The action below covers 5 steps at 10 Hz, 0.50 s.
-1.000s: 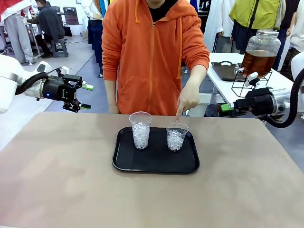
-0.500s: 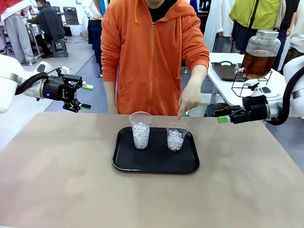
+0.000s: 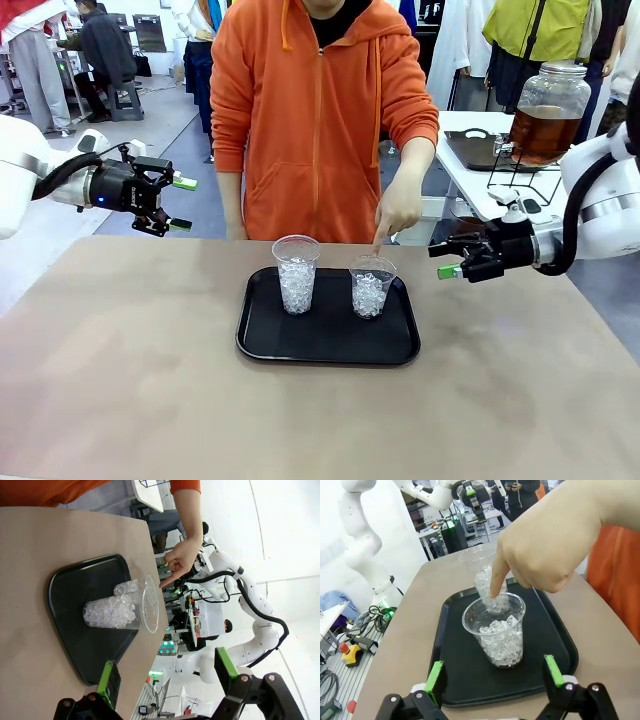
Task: Pour the drink into the iced cup.
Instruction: Pick up the iced cup indicated by the human and present it to them.
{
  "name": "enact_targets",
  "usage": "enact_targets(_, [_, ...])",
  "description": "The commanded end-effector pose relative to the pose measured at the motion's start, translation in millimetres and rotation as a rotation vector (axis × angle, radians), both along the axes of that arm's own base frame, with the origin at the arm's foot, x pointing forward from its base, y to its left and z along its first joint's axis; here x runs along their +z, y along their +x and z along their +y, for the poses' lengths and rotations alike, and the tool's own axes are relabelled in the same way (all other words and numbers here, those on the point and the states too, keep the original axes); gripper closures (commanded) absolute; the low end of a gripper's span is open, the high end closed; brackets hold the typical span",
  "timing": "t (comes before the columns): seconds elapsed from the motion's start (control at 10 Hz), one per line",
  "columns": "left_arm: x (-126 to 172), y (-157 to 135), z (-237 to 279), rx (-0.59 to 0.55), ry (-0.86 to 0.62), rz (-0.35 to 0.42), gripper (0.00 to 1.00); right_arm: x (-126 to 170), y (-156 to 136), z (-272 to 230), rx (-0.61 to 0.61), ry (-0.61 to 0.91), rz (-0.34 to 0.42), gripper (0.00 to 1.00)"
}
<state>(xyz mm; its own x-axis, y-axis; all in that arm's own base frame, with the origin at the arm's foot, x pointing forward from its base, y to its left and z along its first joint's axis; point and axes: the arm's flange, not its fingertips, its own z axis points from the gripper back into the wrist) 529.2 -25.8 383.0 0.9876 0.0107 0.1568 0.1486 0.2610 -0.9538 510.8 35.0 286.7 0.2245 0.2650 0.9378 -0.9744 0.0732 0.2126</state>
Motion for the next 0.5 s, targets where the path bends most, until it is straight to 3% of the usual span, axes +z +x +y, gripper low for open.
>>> enact_targets(0.0, [1.1, 0.0, 0.7, 0.0, -0.009, -0.003, 0.0, 3.1, -3.7, -3.8, -0.007, 0.003, -0.001, 0.0])
enact_targets(0.4, [1.1, 0.0, 0.7, 0.0, -0.009, -0.003, 0.0, 3.1, -3.7, -3.8, -0.007, 0.003, -0.001, 0.0])
